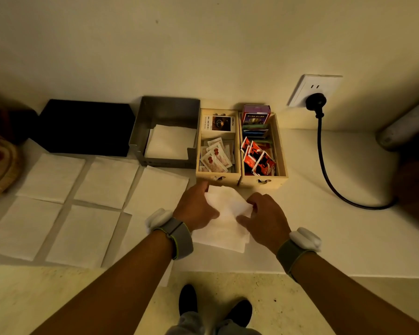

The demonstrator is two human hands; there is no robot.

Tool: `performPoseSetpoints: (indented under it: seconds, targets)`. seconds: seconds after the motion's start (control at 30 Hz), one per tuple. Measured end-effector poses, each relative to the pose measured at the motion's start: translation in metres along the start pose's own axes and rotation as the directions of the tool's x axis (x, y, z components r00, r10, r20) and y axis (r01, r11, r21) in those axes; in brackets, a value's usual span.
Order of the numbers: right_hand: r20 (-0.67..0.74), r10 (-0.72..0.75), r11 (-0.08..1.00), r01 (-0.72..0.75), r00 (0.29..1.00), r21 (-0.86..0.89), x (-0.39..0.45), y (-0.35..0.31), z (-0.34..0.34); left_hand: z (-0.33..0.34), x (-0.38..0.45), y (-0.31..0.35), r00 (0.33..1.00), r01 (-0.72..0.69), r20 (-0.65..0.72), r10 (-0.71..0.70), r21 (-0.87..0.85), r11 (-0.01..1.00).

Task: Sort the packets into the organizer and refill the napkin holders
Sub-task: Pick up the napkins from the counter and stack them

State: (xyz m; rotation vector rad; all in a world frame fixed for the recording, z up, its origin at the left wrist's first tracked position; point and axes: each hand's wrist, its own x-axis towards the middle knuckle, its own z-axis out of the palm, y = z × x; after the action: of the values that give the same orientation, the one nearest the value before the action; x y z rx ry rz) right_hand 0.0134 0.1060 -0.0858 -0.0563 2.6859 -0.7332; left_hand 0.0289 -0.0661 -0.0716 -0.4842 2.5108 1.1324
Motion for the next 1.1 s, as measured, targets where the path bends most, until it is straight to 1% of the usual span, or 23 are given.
performPoseSetpoints:
  seconds: [0.07,0.1,0.17,0.23,0.3,0.33,0.4,0.43,0.5,0.53,0.6,0.67,0.7,0.73,0.77,0.83,0.9,1.03,1.1]
  targets:
    - [-0.016,-0.026,1.000,0.026,1.000,0.006,-0.004,0.001,-0.003,-0.002,-0.002,-0.003,0.998,-0.056,0.001,0.056,-0.043,0.998]
    - [-0.031,-0.061,0.998,0.061,0.998,0.002,-0.007,0.001,-0.006,-0.004,-0.003,-0.004,0.996,-0.085,0.018,0.086,-0.064,0.994]
    - [-0.093,-0.173,0.985,0.175,0.980,0.006,-0.013,-0.001,-0.014,-0.008,-0.006,-0.004,0.985,-0.154,0.067,0.160,-0.086,0.984]
    - [-0.155,-0.309,0.948,0.316,0.938,0.022,-0.018,-0.007,-0.024,-0.013,-0.010,-0.001,0.964,-0.220,0.130,0.234,-0.110,0.969]
    - [-0.162,-0.395,0.913,0.406,0.904,0.042,-0.022,-0.015,-0.036,-0.017,-0.014,0.006,0.938,-0.290,0.162,0.305,-0.110,0.951]
    - [-0.140,-0.402,0.909,0.412,0.905,0.059,-0.023,-0.019,-0.041,-0.020,-0.017,0.010,0.927,-0.324,0.163,0.338,-0.105,0.940]
    - [-0.056,-0.345,0.928,0.350,0.937,0.128,-0.025,-0.025,-0.049,-0.025,-0.021,0.019,0.906,-0.373,0.160,0.391,-0.135,0.918]
    - [0.000,-0.311,0.934,0.305,0.950,0.188,-0.026,-0.027,-0.053,-0.028,-0.021,0.021,0.900,-0.380,0.162,0.406,-0.168,0.910]
    - [0.081,-0.278,0.907,0.234,0.957,0.350,-0.026,-0.027,-0.060,-0.039,-0.023,0.024,0.898,-0.355,0.173,0.404,-0.256,0.899]
    - [0.096,-0.255,0.875,0.187,0.962,0.447,-0.026,-0.025,-0.064,-0.045,-0.022,0.022,0.901,-0.323,0.186,0.391,-0.311,0.894]
    - [0.112,-0.193,0.770,0.080,0.975,0.633,-0.028,-0.021,-0.068,-0.053,-0.024,0.012,0.913,-0.230,0.215,0.346,-0.430,0.873]
    - [0.097,-0.154,0.673,0.032,0.983,0.739,-0.030,-0.016,-0.070,-0.051,-0.025,0.004,0.912,-0.168,0.249,0.326,-0.499,0.850]
    - [0.092,-0.149,0.644,0.027,0.985,0.764,-0.030,-0.014,-0.069,-0.046,-0.024,0.003,0.913,-0.161,0.252,0.321,-0.501,0.850]
    - [0.085,-0.156,0.634,0.034,0.984,0.773,-0.031,-0.011,-0.067,-0.038,-0.024,0.004,0.920,-0.157,0.240,0.311,-0.500,0.852]
    - [0.069,-0.176,0.646,0.063,0.982,0.761,-0.032,-0.011,-0.066,-0.032,-0.025,0.006,0.933,-0.162,0.202,0.297,-0.502,0.849]
    - [0.041,-0.231,0.703,0.137,0.972,0.698,-0.032,-0.006,-0.061,-0.017,-0.022,0.010,0.957,-0.168,0.123,0.262,-0.502,0.849]
    - [0.021,-0.261,0.758,0.191,0.965,0.624,-0.032,-0.002,-0.056,-0.006,-0.021,0.011,0.963,-0.201,0.068,0.260,-0.461,0.865]
    - [0.052,-0.244,0.809,0.174,0.968,0.562,-0.028,0.006,-0.042,0.007,-0.022,0.011,0.944,-0.250,0.090,0.317,-0.429,0.868]
    - [0.070,-0.241,0.823,0.166,0.968,0.544,-0.026,0.008,-0.036,0.014,-0.023,0.011,0.942,-0.247,0.105,0.320,-0.428,0.869]
